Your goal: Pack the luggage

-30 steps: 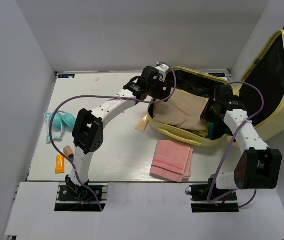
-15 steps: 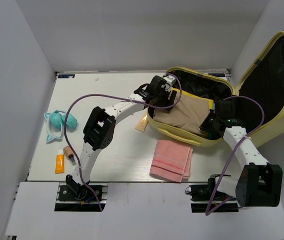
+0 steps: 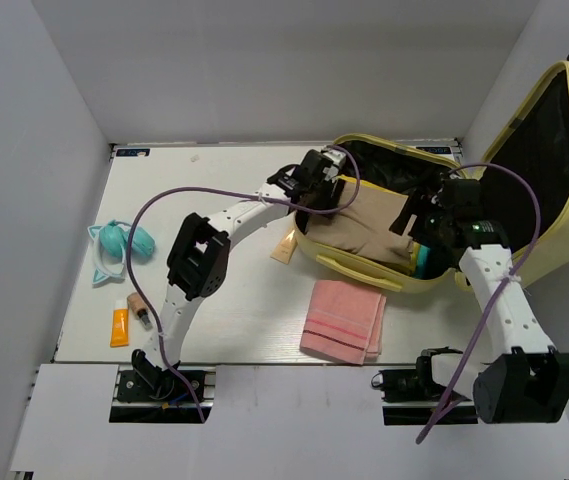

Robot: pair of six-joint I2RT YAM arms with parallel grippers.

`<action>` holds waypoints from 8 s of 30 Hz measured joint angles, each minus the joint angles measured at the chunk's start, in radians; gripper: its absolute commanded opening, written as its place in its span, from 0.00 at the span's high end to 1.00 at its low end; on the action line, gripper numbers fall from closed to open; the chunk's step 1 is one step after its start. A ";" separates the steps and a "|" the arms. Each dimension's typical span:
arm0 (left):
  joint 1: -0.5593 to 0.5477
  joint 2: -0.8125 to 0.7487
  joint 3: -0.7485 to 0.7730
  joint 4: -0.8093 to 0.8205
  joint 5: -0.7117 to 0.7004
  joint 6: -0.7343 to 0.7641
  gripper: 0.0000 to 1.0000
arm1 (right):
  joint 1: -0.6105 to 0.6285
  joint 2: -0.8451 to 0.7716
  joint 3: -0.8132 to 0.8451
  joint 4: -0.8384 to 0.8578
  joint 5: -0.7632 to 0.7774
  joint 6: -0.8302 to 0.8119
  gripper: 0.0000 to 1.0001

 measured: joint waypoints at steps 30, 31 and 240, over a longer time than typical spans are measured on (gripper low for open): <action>-0.214 -0.811 -0.899 -0.202 -0.018 -0.219 0.00 | 0.273 -0.251 -0.087 -0.177 0.148 -0.175 0.10; -0.220 -0.808 -0.936 -0.187 -0.007 -0.237 0.00 | 0.273 -0.263 -0.087 -0.158 0.165 -0.166 0.10; -0.137 -0.245 -0.340 0.092 0.449 -0.065 0.56 | 0.199 0.081 -0.198 0.364 0.317 0.124 0.73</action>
